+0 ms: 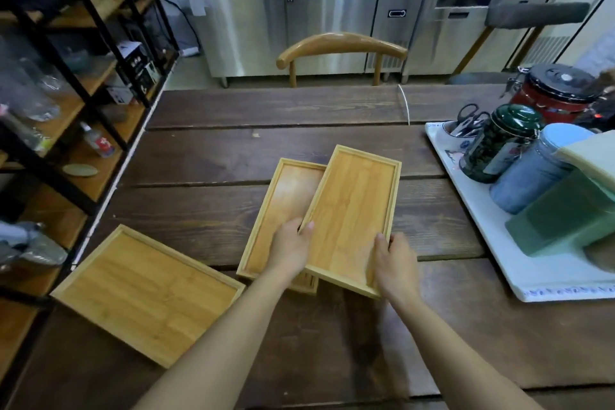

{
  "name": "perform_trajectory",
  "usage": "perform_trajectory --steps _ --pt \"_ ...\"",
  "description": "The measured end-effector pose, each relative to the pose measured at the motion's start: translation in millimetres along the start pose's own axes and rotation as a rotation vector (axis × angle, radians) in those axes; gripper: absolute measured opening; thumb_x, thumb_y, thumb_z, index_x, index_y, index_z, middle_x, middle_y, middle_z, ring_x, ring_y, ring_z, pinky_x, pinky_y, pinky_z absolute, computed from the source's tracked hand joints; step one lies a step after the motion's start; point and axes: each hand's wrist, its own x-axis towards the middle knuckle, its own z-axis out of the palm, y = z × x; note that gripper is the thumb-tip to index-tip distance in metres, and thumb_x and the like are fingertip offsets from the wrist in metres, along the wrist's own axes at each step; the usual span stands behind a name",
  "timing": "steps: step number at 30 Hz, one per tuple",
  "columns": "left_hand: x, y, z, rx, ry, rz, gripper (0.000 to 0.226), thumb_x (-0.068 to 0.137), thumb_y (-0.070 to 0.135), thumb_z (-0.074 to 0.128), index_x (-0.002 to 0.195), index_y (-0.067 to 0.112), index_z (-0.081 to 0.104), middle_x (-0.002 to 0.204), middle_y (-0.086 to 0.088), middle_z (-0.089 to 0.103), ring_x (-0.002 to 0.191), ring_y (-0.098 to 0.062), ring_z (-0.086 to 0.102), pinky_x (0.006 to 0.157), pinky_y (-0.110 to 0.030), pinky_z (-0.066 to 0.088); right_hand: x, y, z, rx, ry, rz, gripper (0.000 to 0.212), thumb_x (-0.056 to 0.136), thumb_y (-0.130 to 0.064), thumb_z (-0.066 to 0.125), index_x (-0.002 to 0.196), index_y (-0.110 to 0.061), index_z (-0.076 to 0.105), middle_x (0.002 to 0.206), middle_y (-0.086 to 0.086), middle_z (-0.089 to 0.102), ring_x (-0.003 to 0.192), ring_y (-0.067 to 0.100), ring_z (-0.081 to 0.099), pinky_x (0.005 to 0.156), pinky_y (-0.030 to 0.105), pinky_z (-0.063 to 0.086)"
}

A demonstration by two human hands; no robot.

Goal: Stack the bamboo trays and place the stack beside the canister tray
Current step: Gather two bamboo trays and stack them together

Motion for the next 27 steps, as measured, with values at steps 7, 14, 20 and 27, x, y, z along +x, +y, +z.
perform_trajectory --steps 7,14,20,27 --pt "16 -21 -58 0.158 0.143 0.063 0.035 0.099 0.025 0.043 0.093 0.001 0.067 0.082 -0.013 0.068 0.075 -0.024 0.058 0.056 -0.028 0.032 -8 -42 44 -0.217 -0.072 -0.162 0.035 0.097 -0.031 0.03 0.101 -0.001 0.049 0.103 0.024 0.064 0.093 0.042 0.06 0.08 0.046 0.048" --pt "22 -54 -72 0.211 0.161 -0.012 0.035 0.099 0.027 0.041 0.095 0.002 0.066 0.083 -0.013 0.067 0.08 -0.031 0.061 0.06 -0.032 0.035 -8 -52 71 -0.361 -0.152 -0.203 0.035 0.098 -0.028 0.026 0.104 -0.001 0.049 0.107 0.022 0.065 0.099 0.041 0.06 0.081 0.044 0.045" --pt "23 -71 -73 0.249 0.18 -0.042 0.034 0.099 0.028 0.042 0.087 0.003 0.062 0.08 -0.011 0.065 0.079 -0.029 0.062 0.061 -0.031 0.036 -11 -48 87 -0.419 -0.144 -0.251 0.032 0.098 -0.026 0.028 0.101 -0.001 0.047 0.099 0.023 0.069 0.093 0.043 0.063 0.079 0.047 0.049" --pt "24 -74 -70 0.296 0.202 -0.033 0.028 0.098 0.029 0.046 0.076 0.013 0.054 0.065 0.004 0.051 0.062 -0.013 0.047 0.05 -0.023 0.029 -8 -42 88 -0.444 -0.112 -0.268 0.029 0.098 -0.025 0.027 0.1 -0.003 0.044 0.094 0.021 0.07 0.086 0.042 0.065 0.075 0.045 0.049"
